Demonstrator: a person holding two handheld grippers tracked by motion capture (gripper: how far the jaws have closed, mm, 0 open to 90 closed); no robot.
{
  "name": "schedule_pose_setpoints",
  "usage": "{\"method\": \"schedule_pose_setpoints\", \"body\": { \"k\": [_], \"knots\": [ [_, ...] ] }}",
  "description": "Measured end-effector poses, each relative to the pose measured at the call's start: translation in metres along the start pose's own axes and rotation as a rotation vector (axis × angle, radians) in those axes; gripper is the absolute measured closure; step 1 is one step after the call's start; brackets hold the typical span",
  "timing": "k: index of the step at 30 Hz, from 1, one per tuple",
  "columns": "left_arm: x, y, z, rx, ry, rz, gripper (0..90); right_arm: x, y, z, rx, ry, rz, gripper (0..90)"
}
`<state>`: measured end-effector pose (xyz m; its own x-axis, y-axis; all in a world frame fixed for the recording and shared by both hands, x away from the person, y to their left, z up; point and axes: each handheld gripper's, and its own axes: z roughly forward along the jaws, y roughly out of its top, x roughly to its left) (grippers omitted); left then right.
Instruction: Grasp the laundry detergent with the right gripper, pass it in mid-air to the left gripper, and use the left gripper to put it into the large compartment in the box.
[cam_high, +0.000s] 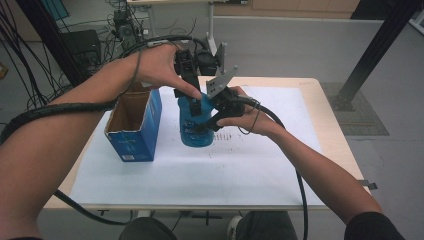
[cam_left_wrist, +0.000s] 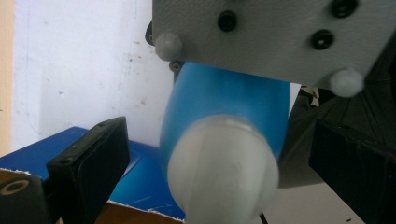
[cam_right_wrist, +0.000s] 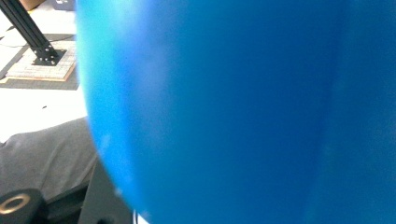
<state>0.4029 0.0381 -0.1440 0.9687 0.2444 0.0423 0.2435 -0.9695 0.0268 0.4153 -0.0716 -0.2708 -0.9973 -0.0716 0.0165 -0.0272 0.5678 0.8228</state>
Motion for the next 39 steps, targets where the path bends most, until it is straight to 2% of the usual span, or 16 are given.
{"method": "schedule_pose_setpoints", "body": {
  "k": [7,8,12,15,26,34,35,39],
  "knots": [
    [0.0014,0.0015,0.0024,-0.002,-0.017,-0.002,6.0,-0.0003,0.0018,-0.0017,-0.008,0.014,-0.011,43.5],
    [0.0015,0.0017,0.0026,-0.003,-0.021,0.001,6.0,-0.0016,0.0021,-0.0018,-0.019,0.007,-0.025,43.5],
    [0.0018,0.0021,0.0029,-0.002,-0.024,0.003,6.0,-0.0014,0.0031,-0.0031,-0.021,0.009,-0.018,43.5],
    [0.0017,0.0013,0.0025,-0.003,-0.021,0.000,5.9,-0.0019,0.0037,-0.0027,-0.021,0.000,-0.034,43.5],
    [0.0005,-0.0021,0.0020,-0.020,-0.032,-0.001,5.8,-0.0006,0.0043,-0.0018,-0.016,0.007,-0.031,43.5],
    [-0.0015,-0.0026,0.0016,-0.015,-0.029,0.002,5.8,0.0003,0.0062,-0.0011,-0.014,0.009,-0.032,43.5],
    [-0.0018,-0.0027,0.0014,-0.015,-0.027,0.003,5.8,-0.0004,0.0063,-0.0007,-0.013,-0.002,-0.040,43.5],
    [-0.0023,-0.0030,0.0013,-0.013,-0.023,0.003,5.8,0.0011,0.0069,-0.0009,-0.013,0.011,-0.026,43.5]
  ]
}}
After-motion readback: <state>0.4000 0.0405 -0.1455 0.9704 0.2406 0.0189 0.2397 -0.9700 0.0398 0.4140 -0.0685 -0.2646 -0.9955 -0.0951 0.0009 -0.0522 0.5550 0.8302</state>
